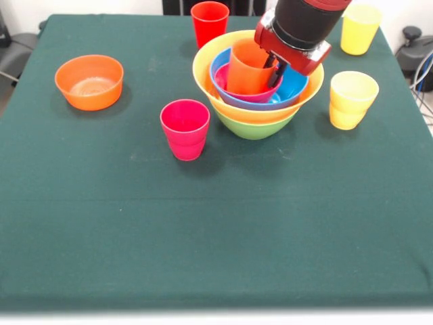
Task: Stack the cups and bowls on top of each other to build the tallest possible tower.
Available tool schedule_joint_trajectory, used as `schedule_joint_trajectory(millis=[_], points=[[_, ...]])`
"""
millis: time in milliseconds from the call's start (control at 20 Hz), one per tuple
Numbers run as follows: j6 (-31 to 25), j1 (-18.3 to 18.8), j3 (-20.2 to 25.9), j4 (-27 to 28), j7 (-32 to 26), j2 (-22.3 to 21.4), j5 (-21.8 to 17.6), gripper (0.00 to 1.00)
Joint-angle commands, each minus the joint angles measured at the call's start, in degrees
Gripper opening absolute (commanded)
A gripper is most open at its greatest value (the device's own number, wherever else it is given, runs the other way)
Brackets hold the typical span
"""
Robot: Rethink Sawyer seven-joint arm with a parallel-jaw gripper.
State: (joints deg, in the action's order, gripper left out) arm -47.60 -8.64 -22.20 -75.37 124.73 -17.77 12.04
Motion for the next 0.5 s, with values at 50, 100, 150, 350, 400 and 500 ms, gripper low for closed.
schedule_joint_trajectory(millis=[50,100,150,350,400,500], points=[[0.1,-1.0,3.0,0.4,12.9,4.1,1.1,0.00],[0.0,-0.9,2.9,0.6,12.7,4.1,1.1,0.00],[-0.1,-0.9,2.8,0.6,12.8,4.1,1.2,0.00],[-0.8,-1.0,2.6,1.2,12.8,4.4,1.4,0.00],[-1.0,-1.2,2.4,1.4,12.8,4.6,1.4,0.00],[-1.2,-1.2,2.3,1.7,12.6,4.7,1.5,1.00]])
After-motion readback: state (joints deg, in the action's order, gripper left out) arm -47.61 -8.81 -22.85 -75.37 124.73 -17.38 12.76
